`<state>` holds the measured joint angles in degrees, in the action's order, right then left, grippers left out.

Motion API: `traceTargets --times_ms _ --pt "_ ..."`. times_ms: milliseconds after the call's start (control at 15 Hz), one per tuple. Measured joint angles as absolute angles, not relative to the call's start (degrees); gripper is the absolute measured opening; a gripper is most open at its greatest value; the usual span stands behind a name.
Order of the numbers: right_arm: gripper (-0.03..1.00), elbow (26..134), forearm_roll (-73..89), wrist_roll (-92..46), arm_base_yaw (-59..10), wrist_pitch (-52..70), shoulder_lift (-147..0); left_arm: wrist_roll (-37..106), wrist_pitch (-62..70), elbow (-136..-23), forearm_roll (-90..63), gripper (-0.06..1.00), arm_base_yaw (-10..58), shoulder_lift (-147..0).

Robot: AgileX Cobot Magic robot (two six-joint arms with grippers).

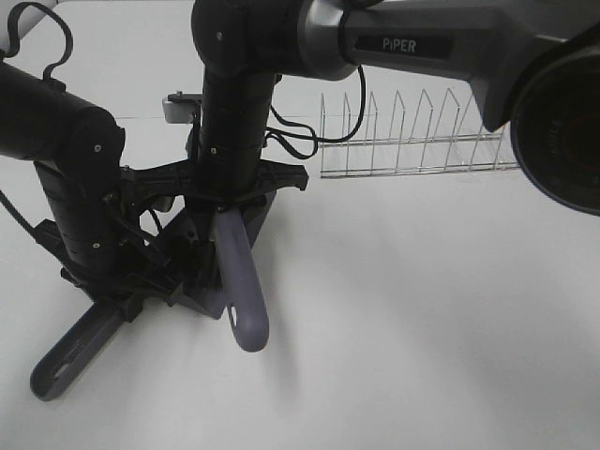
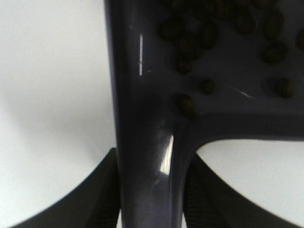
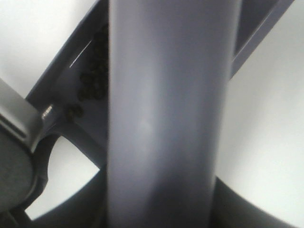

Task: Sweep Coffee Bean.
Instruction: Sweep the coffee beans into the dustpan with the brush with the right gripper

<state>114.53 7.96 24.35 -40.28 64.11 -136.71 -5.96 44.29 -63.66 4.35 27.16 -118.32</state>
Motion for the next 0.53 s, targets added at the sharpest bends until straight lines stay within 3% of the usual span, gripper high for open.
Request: traceTargets --times_ms 533 --pt "0.28 116.54 -15.87 21.94 -39.82 69.90 -133.16 -5.90 44.29 -63.66 4.35 0.31 27.16 -118.37"
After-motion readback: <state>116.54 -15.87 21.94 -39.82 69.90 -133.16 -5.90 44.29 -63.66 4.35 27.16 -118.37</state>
